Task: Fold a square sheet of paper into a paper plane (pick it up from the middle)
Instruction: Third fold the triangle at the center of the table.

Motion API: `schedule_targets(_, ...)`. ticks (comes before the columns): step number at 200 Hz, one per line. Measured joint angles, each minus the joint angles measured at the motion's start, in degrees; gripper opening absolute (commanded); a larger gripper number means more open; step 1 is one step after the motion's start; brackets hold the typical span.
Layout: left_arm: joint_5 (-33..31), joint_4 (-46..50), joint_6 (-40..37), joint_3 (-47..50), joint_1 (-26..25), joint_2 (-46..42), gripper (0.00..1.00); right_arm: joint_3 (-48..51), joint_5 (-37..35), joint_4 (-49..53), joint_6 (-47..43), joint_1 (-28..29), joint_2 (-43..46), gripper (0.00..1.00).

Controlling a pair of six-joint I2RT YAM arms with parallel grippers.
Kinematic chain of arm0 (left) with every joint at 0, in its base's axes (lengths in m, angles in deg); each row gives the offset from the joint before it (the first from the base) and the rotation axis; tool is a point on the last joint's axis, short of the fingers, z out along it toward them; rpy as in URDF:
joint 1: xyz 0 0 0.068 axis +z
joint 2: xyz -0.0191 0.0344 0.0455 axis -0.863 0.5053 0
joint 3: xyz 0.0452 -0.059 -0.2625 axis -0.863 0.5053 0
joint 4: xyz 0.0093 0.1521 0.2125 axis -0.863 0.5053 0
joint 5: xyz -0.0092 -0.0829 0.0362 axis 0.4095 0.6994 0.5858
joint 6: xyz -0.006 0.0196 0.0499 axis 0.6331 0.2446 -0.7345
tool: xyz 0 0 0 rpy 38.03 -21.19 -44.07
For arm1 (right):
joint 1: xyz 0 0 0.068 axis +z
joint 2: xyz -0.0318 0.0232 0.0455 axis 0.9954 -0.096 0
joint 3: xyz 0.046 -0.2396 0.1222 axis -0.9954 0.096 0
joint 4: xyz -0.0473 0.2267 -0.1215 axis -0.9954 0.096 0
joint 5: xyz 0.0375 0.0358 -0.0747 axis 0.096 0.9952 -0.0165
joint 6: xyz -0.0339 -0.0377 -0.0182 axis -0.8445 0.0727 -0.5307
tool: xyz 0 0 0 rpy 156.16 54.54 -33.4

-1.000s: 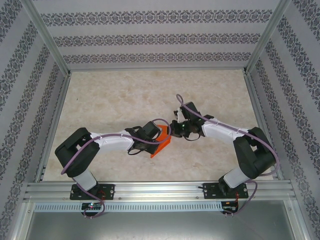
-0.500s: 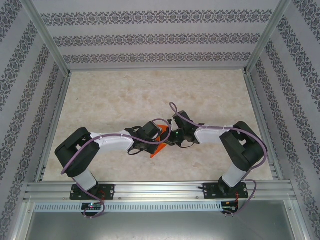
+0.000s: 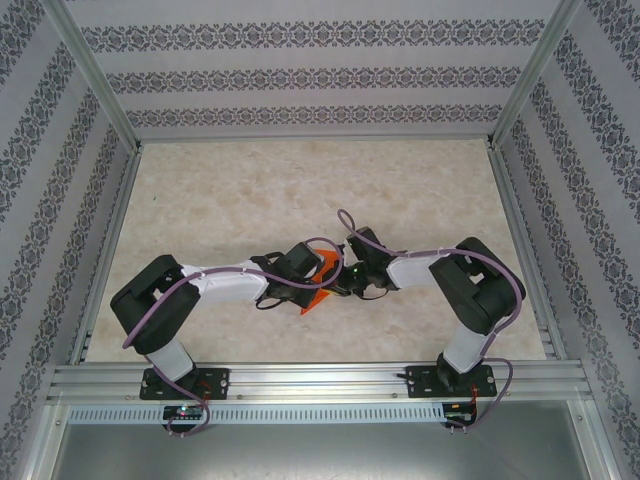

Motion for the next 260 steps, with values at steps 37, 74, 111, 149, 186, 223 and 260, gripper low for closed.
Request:
schedule_targets(37, -0.13, 0.02, 0.0, -0.09, 0.0, 0.07, 0.04, 0.2, -0.11, 3.04, -0.85, -3.08, 5.73, 0.11)
schedule_targets(74, -0.17, 0.04, 0.0, -0.2, 0.0, 0.09, 0.04, 0.2, 0.63, 2.78, -1.49, -4.61, 4.83, 0.1)
schedule_targets(111, -0.17, 0.04, -0.02, -0.2, 0.0, 0.13, 0.04, 0.2, 0.57, 2.73, -1.92, -3.98, 0.94, 0.09)
schedule_targets(149, -0.35, 0.07, -0.07, -0.31, 0.0, 0.2, 0.04, 0.31, 1.27, 1.79, -2.69, -4.28, -0.17, 0.1)
schedule_targets(186, -0.37, 0.07, -0.17, -0.31, 0.0, 0.2, 0.04, 0.57, 0.2, 5.03, -3.45, -4.68, 2.84, 0.11)
schedule_targets(223, -0.42, 0.09, -0.2, -0.31, 0.0, 0.2, 0.04, 0.15, -0.44, 8.13, -5.09, -6.45, 6.45, 0.11)
schedule_targets(260, -0.57, 0.09, -0.2, -0.31, 0.0, 0.2, 0.04, 0.15, -0.44, 8.17, -5.84, -6.54, 2.14, 0.09)
